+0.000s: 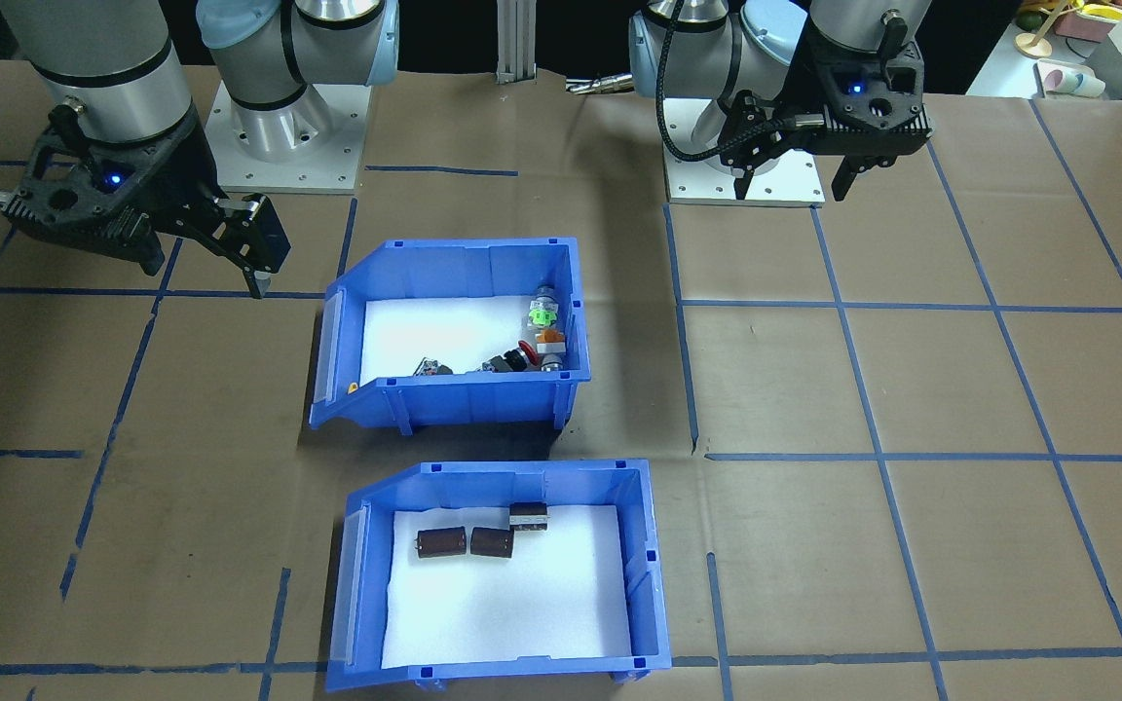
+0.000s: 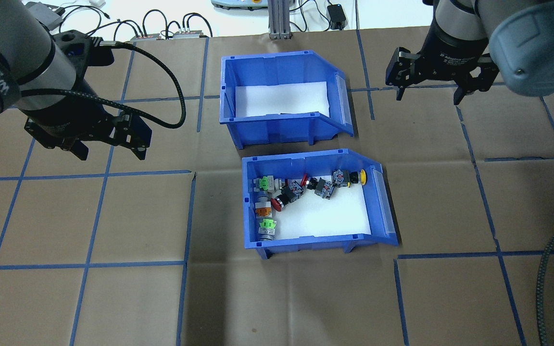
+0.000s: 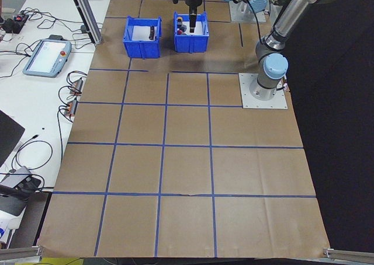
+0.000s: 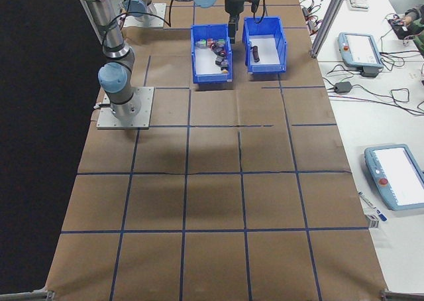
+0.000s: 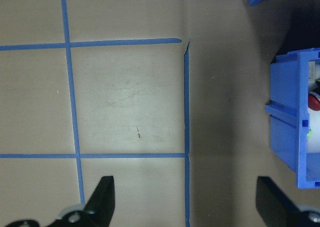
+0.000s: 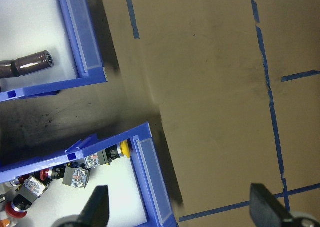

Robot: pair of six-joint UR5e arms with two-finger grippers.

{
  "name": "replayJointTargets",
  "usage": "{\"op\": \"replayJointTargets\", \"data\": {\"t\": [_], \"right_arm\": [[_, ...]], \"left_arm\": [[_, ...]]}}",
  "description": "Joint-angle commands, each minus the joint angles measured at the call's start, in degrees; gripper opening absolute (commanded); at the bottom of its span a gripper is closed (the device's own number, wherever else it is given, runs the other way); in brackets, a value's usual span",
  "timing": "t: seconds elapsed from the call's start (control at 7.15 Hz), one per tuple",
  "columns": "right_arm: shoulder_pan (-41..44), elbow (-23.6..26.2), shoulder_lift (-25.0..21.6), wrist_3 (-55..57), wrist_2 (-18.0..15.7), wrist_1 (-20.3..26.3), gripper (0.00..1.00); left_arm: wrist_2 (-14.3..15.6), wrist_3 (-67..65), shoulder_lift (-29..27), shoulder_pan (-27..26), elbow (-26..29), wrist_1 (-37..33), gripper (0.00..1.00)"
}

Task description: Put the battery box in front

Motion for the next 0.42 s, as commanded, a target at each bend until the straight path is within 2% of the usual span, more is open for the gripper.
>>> {"op": "replayJointTargets", "data": {"t": [0.0,0.14,0.28], "right_arm": [[0.0,-0.1,0.0,0.0,0.1,0.0,1.00],[0.0,0.0,0.0,0.0,0.1,0.0,1.00],[0.0,0.0,0.0,0.0,0.1,0.0,1.00]], "left_arm": [[-0.7,0.3,-0.7,0.0,0.1,0.2,1.00],[-1.0,0.4,-0.8,0.0,0.1,0.5,1.00],[-2.7,0.4,-0.8,0.0,0.1,0.5,1.00]]}}
